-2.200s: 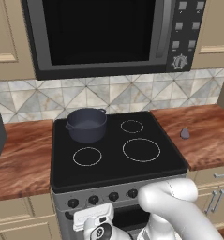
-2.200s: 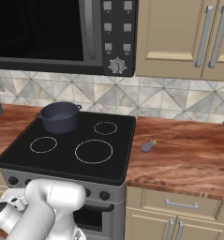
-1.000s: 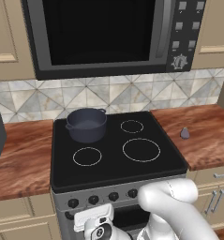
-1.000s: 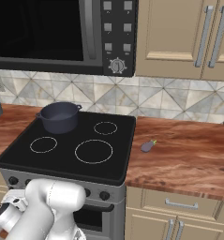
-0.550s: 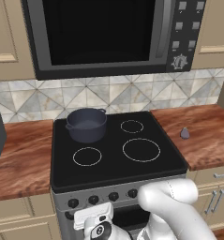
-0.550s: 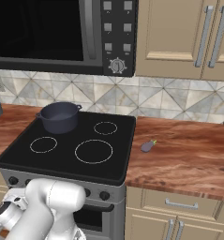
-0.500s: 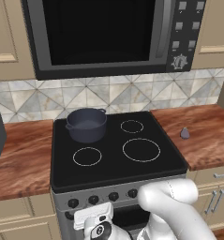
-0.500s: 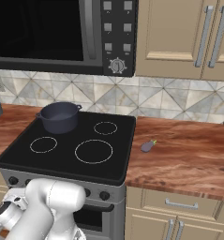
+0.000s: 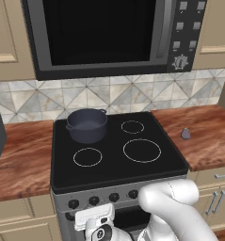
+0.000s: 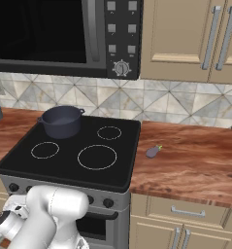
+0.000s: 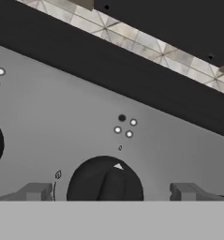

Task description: Turn on the burner for the pot on the stove. Wait thirty seconds for the pot to heat up. Then add the eggplant to the pot.

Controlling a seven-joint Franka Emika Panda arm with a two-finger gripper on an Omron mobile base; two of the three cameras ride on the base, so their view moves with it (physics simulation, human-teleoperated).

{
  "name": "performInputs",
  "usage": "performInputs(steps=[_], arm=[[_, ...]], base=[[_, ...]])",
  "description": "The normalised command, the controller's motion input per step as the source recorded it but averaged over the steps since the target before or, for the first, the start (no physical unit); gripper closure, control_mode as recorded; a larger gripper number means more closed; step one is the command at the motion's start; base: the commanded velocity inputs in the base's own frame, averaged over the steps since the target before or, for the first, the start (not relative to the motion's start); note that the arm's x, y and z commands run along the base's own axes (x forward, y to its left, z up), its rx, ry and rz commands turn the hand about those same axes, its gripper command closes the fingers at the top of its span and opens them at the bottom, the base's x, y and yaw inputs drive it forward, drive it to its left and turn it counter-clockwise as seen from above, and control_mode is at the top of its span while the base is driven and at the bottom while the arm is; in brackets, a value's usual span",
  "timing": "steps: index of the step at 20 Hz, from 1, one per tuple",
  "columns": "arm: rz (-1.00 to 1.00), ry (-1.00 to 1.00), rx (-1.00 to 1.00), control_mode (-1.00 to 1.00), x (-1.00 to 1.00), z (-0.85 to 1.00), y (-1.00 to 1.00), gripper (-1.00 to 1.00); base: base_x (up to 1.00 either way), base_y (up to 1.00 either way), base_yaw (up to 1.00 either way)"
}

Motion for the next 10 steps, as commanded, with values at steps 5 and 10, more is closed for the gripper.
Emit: performInputs(steps=[5,10], arm=[[0.0,-0.06,0.0,-1.0,-0.01,0.01,-0.02,-1.0],[0.0,0.0,0.0,-1.0,0.02,0.0,0.0,-1.0]], base=[[0.0,0.0,0.0],[0.0,0.0,0.0]])
